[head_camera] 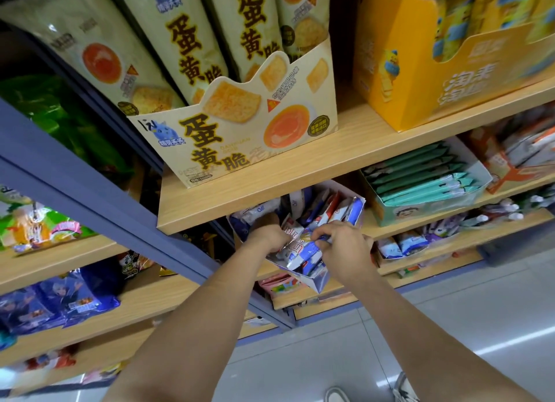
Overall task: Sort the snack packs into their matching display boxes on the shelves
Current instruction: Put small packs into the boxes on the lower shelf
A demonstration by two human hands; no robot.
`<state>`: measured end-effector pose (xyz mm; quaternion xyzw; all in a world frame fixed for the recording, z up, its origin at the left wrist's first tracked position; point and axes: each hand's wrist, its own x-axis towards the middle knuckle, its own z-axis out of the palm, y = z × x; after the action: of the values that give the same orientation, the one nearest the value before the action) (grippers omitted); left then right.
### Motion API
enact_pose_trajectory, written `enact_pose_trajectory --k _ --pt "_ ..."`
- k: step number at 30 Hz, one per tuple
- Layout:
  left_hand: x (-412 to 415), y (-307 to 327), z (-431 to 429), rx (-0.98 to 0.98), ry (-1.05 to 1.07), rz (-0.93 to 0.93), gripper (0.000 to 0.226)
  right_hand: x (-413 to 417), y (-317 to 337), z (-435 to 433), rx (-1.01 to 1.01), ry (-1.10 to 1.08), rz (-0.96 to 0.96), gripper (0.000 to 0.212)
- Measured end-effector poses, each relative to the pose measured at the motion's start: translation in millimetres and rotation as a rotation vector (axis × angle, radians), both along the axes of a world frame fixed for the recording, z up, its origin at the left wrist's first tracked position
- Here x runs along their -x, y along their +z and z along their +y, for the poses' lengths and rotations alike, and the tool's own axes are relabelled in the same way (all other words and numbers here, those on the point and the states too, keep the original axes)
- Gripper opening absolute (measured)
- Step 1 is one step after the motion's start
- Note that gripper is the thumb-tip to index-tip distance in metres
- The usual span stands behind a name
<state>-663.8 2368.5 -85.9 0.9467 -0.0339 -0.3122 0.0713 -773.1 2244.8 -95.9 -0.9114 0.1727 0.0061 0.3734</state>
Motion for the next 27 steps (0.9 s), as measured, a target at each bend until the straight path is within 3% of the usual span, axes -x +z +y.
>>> enact_pose_trajectory --k 6,9,12,15,18,21,24,27 --pt "12 8 9 -0.017 -0.14 -0.41 0.026 -4 4 -1 -0.13 -0.037 -0.055 0.037" --pt "21 22 20 -0.063 -0.161 -0.557 0.026 -6 3 -2 -0.09 -0.029 -0.009 0.031" --pt "25 30 31 -0.061 -0.151 -0.539 0.028 -9 6 0 -0.045 -0.021 0.023 0.029" --pt "30 24 34 0.133 -0.085 -0.41 0.037 -12 8 3 0.004 0.012 0.036 0.029" --pt "39 14 33 0.31 -0.046 -0.415 0.039 -9 8 7 0.093 0.053 0.02 0.031" --pt "44 5 34 0.253 -0.138 -0.447 0.035 -7 0 9 0.161 0.13 -0.007 0.043" --pt "44 1 32 0.151 -0.235 -0.491 0.034 2 -8 5 -0.015 0.032 -0.245 0.042" --pt "45 2 33 0.257 -0.143 -0.605 0.033 21 -13 0 -0.211 -0.271 -0.43 0.042"
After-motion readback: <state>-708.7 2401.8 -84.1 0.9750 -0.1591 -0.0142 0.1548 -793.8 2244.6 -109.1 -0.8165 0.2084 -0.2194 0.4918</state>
